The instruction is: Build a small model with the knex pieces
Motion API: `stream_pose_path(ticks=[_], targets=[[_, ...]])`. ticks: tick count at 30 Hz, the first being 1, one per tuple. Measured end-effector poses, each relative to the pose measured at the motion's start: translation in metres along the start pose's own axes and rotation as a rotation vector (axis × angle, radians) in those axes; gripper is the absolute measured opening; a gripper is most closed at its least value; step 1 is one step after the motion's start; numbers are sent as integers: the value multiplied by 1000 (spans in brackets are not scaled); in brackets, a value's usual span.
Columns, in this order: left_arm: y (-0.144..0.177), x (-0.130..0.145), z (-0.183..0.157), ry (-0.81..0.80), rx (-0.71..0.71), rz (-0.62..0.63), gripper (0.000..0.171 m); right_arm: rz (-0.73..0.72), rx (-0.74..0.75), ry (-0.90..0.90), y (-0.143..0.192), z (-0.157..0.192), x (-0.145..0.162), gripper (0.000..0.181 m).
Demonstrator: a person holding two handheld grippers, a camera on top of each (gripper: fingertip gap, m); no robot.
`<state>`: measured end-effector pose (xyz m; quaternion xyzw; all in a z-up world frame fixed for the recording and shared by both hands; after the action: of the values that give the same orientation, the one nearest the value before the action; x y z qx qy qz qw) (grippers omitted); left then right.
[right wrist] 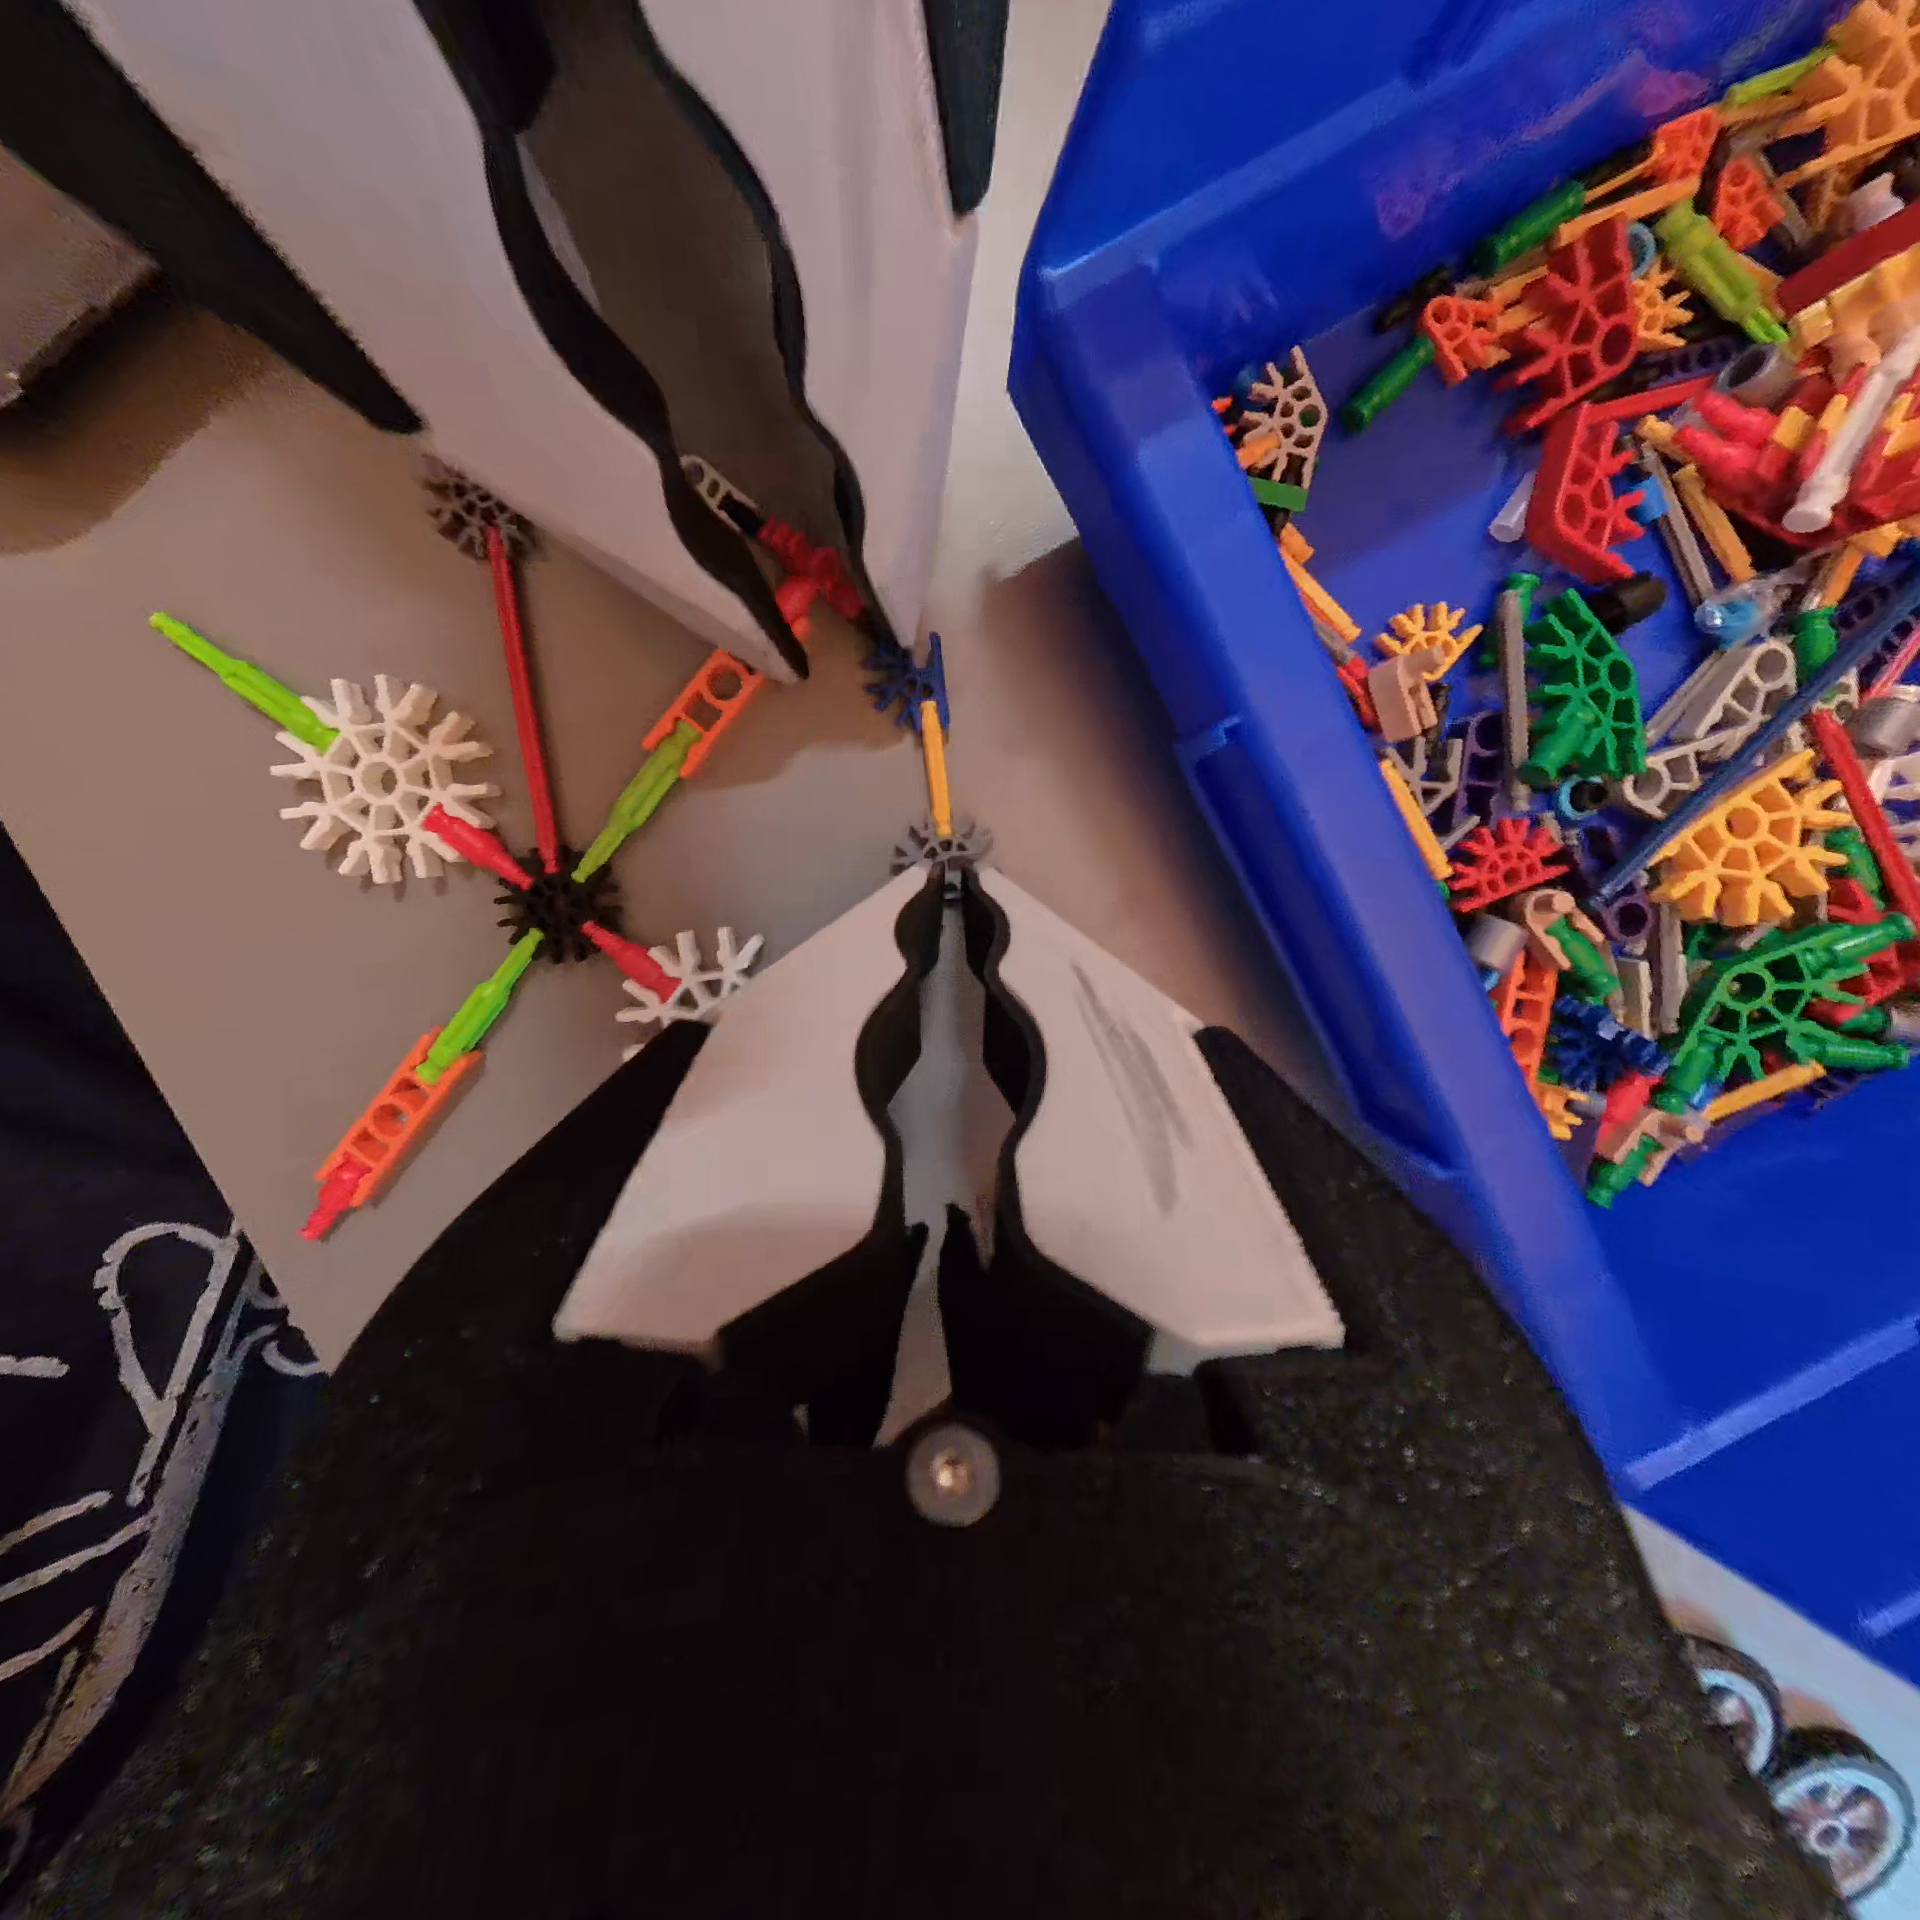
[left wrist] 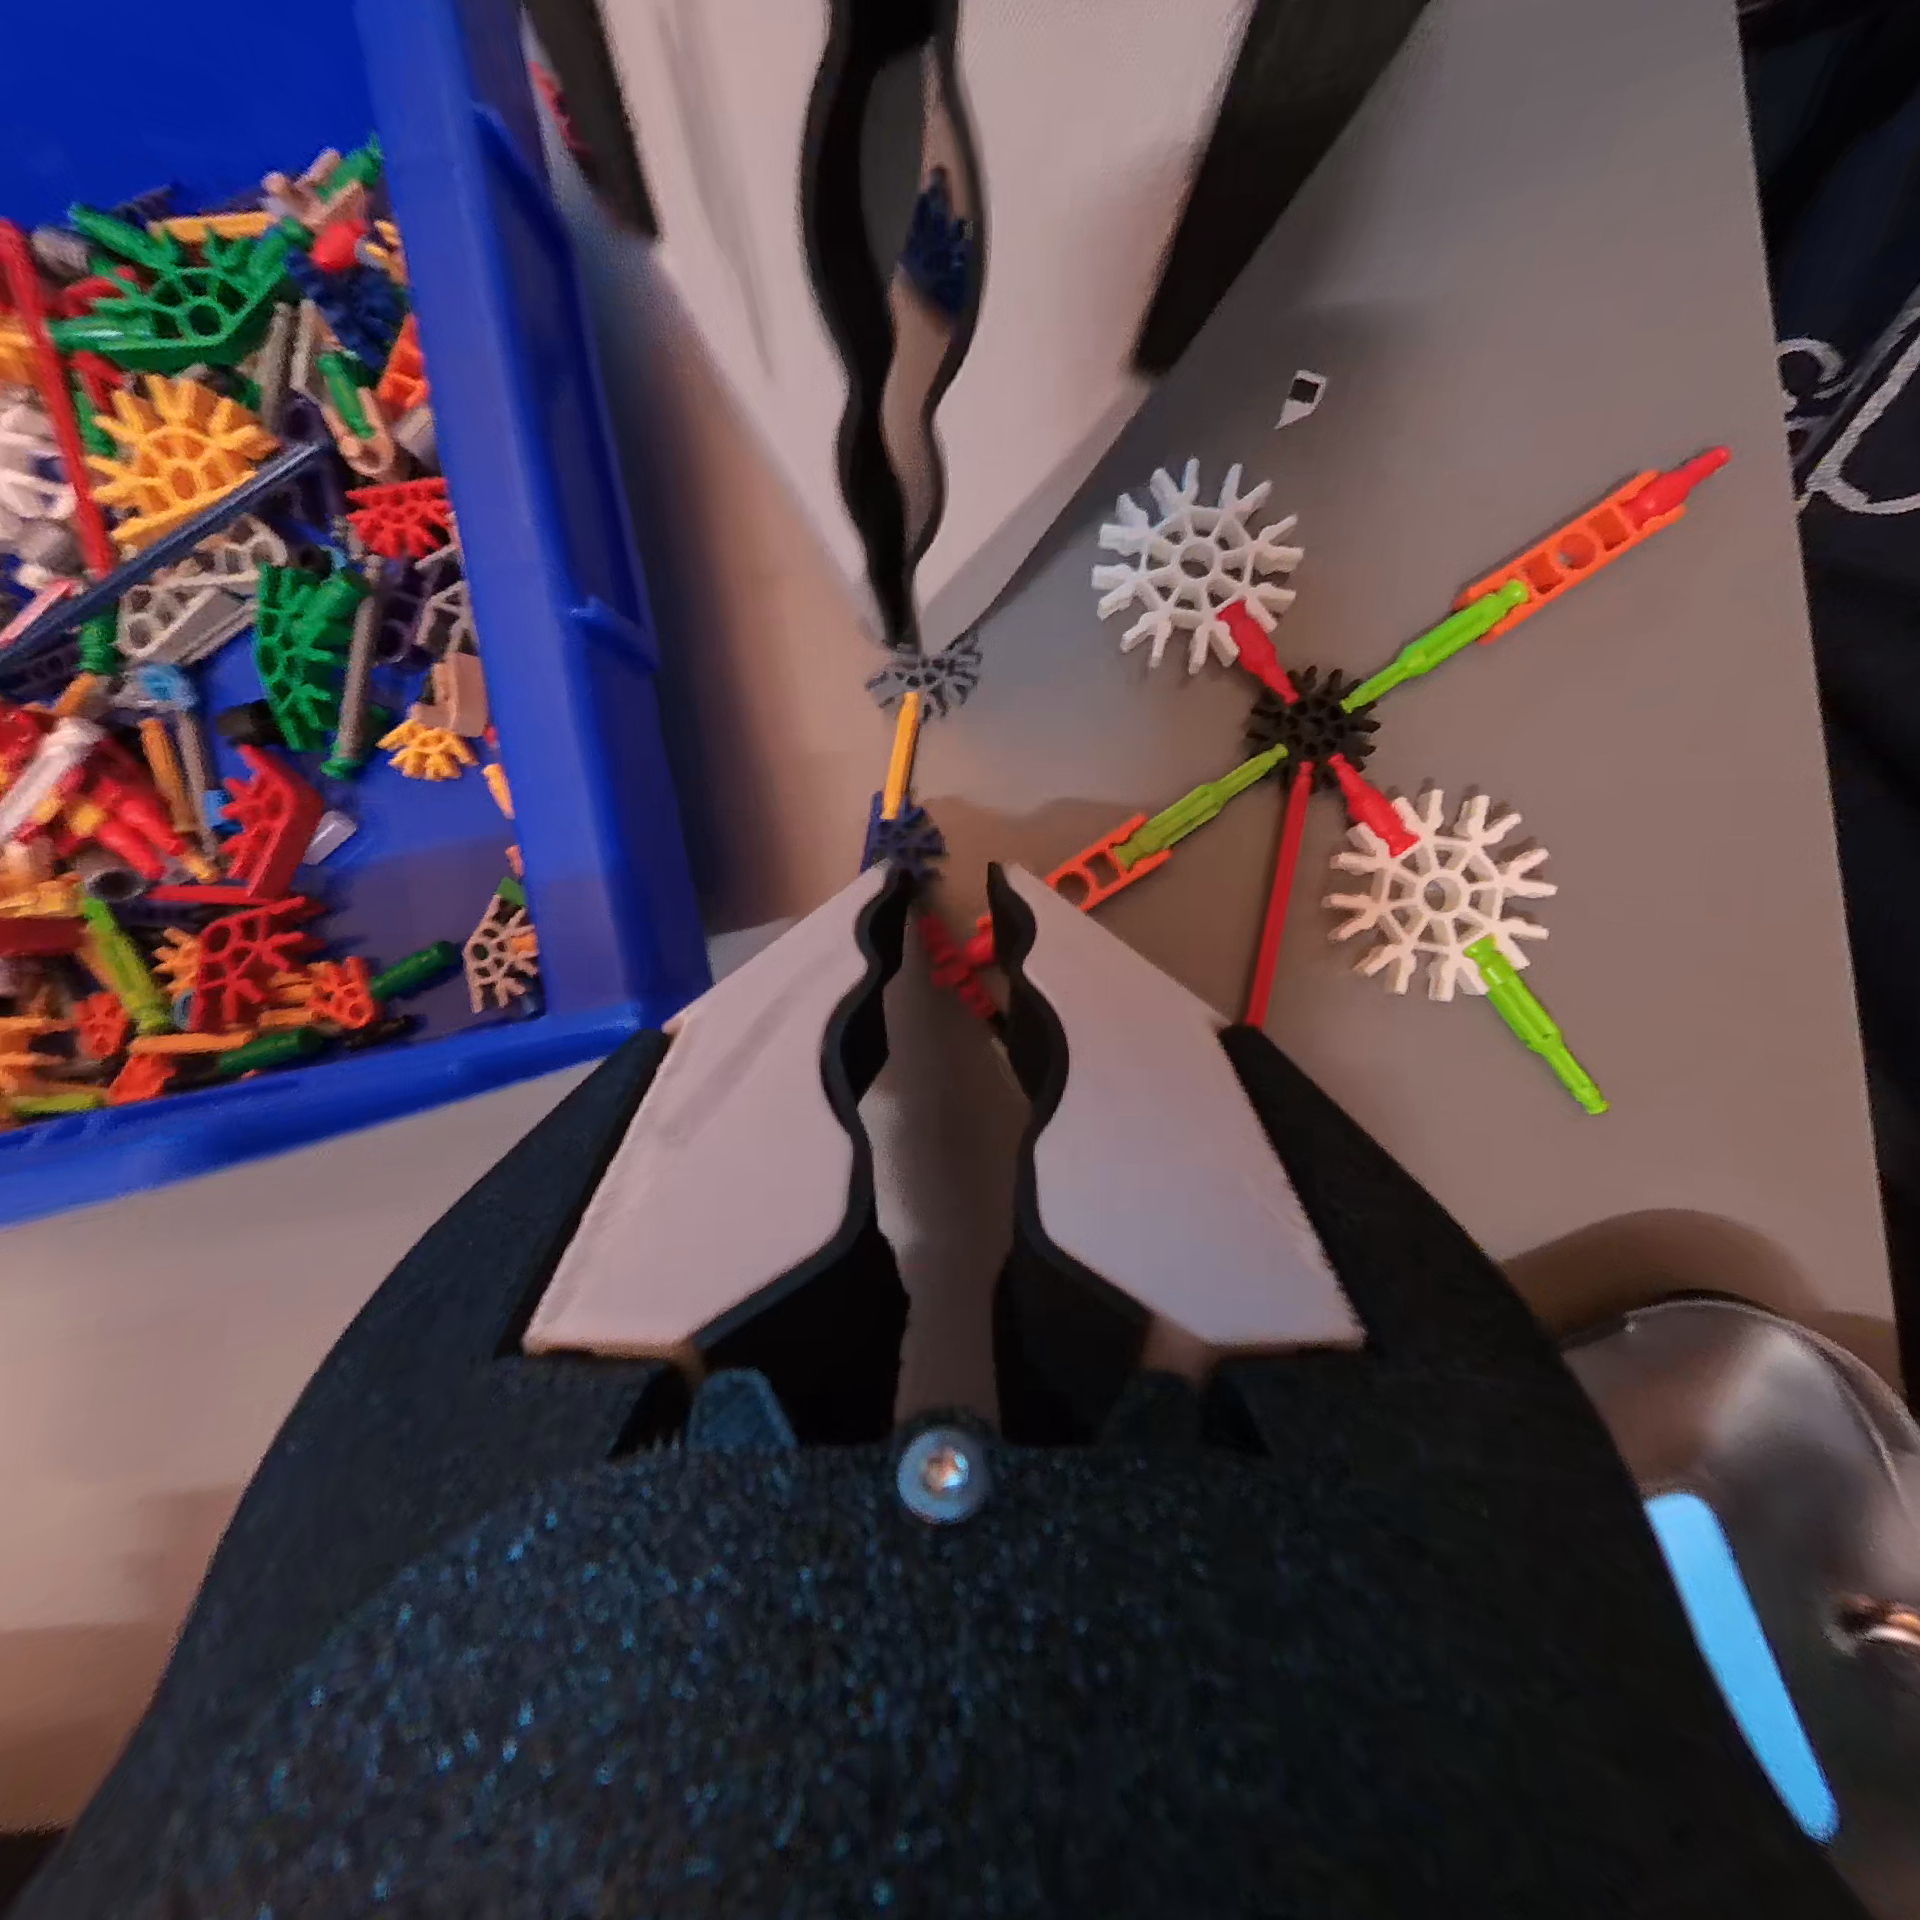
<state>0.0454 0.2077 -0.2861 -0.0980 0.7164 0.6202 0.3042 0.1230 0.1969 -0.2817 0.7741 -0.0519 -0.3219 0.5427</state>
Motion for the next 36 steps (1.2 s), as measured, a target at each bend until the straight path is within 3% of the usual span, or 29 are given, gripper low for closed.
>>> stream_pose_path(ticks=[1, 11, 26, 36], targets=[[2, 0, 0, 4, 1, -1, 16, -10, 11, -2, 2, -2, 0, 3], [21, -4, 3, 16, -49, -44, 24, -92, 103, -38, 32, -17, 0, 7], [56, -22, 7, -30, -116, -50, 26, -122, 148, -95, 48, -20, 26, 10], [61, -26, 7, -38, -128, -24, 26, -155, -24, -4, 30, 18, 26, 8]])
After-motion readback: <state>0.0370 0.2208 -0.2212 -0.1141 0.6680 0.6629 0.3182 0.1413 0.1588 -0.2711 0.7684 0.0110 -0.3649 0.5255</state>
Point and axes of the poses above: each gripper's, where its closed fingertips meet, y back along the fingers, x out of its underside, z = x × y across the jaws, the point moved 4 cm from there along y, back along the fingers, and after that the axes turned 10 degrees about x, right-handed, at the moved point
